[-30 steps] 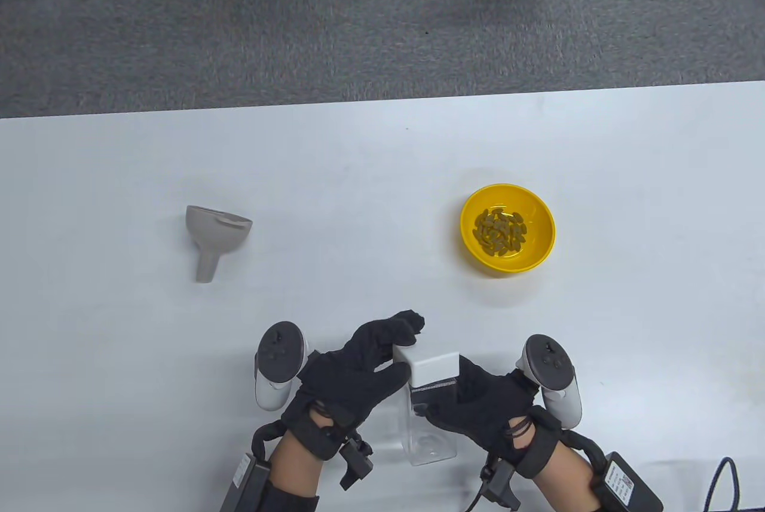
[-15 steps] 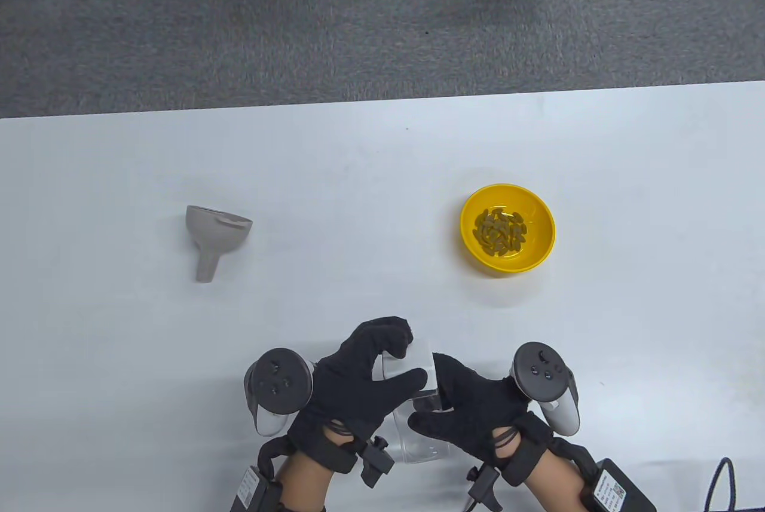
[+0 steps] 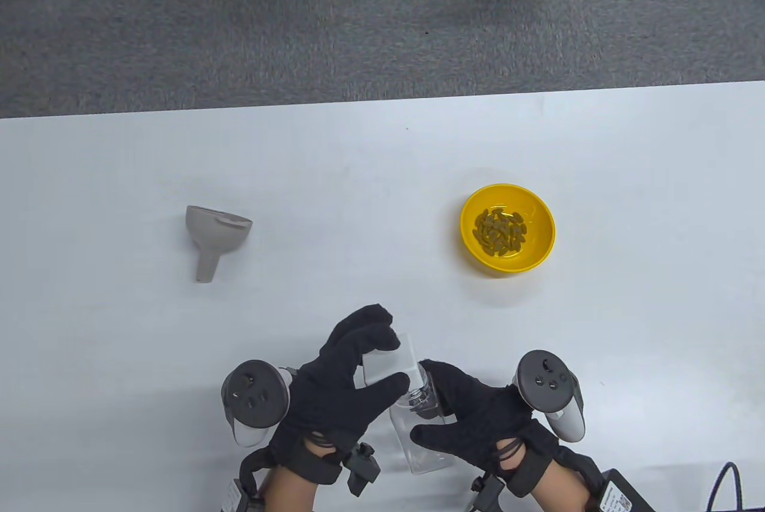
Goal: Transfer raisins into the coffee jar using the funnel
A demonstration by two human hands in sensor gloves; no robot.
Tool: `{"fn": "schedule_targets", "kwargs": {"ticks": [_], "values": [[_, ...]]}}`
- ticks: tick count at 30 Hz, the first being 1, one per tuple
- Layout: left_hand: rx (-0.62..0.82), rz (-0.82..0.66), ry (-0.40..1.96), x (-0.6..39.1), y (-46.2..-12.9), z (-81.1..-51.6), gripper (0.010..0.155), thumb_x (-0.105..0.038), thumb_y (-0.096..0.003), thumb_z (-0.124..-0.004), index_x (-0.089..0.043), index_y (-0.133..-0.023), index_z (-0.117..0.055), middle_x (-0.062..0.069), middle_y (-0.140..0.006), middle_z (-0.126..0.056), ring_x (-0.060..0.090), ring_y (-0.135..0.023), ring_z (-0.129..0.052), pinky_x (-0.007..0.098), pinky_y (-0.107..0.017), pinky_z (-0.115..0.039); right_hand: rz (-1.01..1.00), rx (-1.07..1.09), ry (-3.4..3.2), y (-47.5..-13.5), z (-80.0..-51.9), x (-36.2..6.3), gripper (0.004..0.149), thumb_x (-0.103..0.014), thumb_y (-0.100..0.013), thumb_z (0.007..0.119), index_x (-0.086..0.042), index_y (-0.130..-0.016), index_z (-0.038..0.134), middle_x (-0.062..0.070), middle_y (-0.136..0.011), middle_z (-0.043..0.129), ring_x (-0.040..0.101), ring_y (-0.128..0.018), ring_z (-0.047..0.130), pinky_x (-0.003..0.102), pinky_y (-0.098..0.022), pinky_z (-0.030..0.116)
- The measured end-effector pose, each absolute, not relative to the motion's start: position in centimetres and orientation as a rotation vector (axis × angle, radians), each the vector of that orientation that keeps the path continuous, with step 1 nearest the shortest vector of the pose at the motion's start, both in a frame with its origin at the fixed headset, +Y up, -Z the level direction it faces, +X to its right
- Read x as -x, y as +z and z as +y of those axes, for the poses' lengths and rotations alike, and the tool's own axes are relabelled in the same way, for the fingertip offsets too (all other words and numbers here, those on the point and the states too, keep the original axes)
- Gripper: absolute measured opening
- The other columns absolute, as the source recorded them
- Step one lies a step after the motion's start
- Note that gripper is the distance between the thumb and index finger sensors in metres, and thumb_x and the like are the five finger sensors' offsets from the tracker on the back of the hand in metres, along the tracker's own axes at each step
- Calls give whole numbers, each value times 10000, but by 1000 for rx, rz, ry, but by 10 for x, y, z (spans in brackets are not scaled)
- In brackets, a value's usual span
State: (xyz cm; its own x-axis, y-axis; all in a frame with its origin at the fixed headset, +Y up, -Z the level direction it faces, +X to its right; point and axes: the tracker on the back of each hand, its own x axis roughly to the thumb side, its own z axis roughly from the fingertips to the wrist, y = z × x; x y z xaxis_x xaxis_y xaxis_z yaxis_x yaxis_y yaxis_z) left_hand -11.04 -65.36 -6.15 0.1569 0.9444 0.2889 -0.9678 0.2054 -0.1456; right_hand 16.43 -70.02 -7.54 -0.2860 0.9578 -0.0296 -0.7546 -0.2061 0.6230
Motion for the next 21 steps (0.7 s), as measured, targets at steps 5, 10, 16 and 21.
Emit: {"fn": "schedule_targets", "kwargs": {"ticks": [5,10,16,21], "values": [[-108,-230,1285,133,-66,-661,676,-617,-444,-925,-365,-1014,-666,111,-1169,-618,354,-895,-824,488,-686,-758,634,-408,1762,-79,-701,-169,925,-587,-335,1005,-131,-1030,600,195,-925,825,424,-764,877,606,-602,723],[-4,-85,992,148,-76,-681,731,-592,-418,-950,-307,-1035,-681,96,-1133,-694,357,-903,-818,477,-696,-758,608,-382,1767,-82,-701,-174,924,-582,-335,1007,-129,-1030,599,197,-927,823,428,-765,874,610,-601,721],[120,-50,613,145,-88,-706,755,-553,-381,-983,-296,-1033,-704,95,-1121,-724,349,-925,-802,471,-725,-745,595,-367,1766,-83,-700,-176,927,-579,-335,1007,-127,-1032,595,201,-929,819,431,-768,871,612,-603,718],[331,-103,475,134,-99,-729,774,-456,-390,-997,-302,-1058,-637,53,-1147,-644,353,-993,-688,493,-771,-645,591,-369,1780,-85,-700,-178,925,-575,-335,1008,-126,-1031,597,202,-930,819,435,-769,869,615,-604,714]]}}
